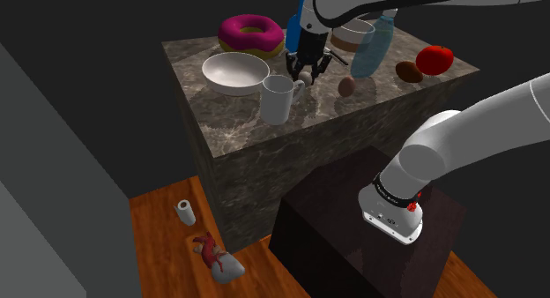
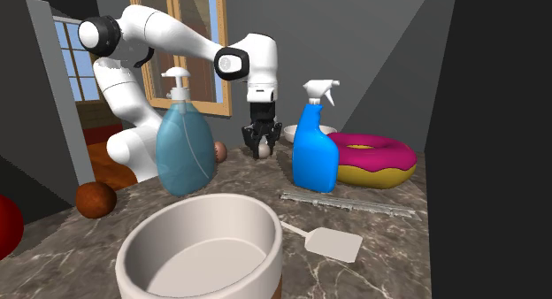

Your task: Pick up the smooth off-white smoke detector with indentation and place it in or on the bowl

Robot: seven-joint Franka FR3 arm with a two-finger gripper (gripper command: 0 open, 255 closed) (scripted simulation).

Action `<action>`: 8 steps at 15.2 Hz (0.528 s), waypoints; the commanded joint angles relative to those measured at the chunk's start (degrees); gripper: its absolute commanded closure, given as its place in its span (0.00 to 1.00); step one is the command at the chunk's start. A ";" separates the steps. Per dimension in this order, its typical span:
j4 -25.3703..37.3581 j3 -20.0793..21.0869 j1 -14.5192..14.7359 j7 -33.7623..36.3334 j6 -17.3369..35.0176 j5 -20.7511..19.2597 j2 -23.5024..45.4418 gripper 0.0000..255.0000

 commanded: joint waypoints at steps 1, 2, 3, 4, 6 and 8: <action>0.63 -0.05 -0.01 -0.01 -0.81 -0.02 -0.19 1.00; 1.27 -0.10 -0.02 -0.01 -1.62 -0.04 -0.36 1.00; 1.94 -0.15 -0.03 -0.02 -2.42 -0.06 -0.49 1.00; 2.61 -0.19 -0.04 -0.02 -3.22 -0.08 -0.62 1.00; 3.97 -0.29 -0.07 -0.02 -4.81 -0.13 -0.85 1.00; 5.38 -0.37 -0.10 -0.03 -6.38 -0.18 -1.02 1.00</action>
